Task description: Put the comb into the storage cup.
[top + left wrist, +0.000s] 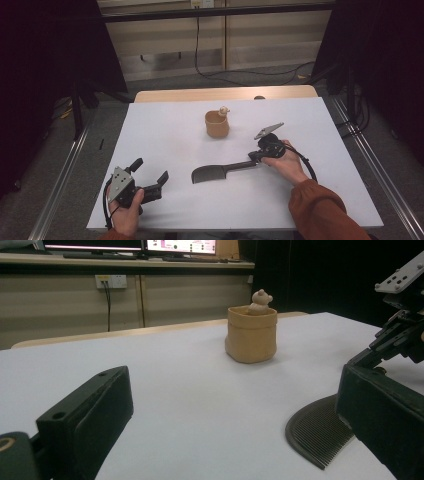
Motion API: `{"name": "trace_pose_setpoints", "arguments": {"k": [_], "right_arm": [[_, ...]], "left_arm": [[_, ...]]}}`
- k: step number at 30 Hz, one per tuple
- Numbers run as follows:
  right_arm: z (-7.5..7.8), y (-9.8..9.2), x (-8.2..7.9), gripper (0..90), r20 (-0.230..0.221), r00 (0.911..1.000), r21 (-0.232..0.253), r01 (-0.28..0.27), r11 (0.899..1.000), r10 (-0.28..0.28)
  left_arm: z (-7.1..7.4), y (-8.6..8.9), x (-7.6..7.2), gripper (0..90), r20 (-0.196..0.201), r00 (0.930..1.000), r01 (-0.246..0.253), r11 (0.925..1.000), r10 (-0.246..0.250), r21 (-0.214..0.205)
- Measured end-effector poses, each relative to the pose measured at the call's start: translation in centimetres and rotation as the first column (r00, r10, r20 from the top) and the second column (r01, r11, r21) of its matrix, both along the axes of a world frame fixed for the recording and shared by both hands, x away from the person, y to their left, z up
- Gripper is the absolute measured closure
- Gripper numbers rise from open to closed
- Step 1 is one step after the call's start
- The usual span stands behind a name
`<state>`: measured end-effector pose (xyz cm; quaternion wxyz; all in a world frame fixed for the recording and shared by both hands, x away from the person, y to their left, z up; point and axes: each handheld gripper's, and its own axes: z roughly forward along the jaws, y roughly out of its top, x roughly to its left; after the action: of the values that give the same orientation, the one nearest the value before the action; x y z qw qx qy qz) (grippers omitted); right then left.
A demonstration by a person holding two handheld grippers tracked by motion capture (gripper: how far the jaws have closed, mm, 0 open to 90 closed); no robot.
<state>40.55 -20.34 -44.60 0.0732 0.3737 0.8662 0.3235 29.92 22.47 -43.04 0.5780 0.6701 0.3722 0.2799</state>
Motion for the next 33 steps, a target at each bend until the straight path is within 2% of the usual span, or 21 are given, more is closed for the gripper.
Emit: {"name": "trace_pose_setpoints", "arguments": {"k": [33], "right_arm": [[0.1, -0.2, -1.4, 90.0, 0.004, 0.9998, -0.007, -0.021, 1.000, 0.021]], "left_arm": [[0.0, 0.0, 0.0, 2.1, 0.002, 1.0000, 0.000, 1.0000, 0.000, -0.005]]}}
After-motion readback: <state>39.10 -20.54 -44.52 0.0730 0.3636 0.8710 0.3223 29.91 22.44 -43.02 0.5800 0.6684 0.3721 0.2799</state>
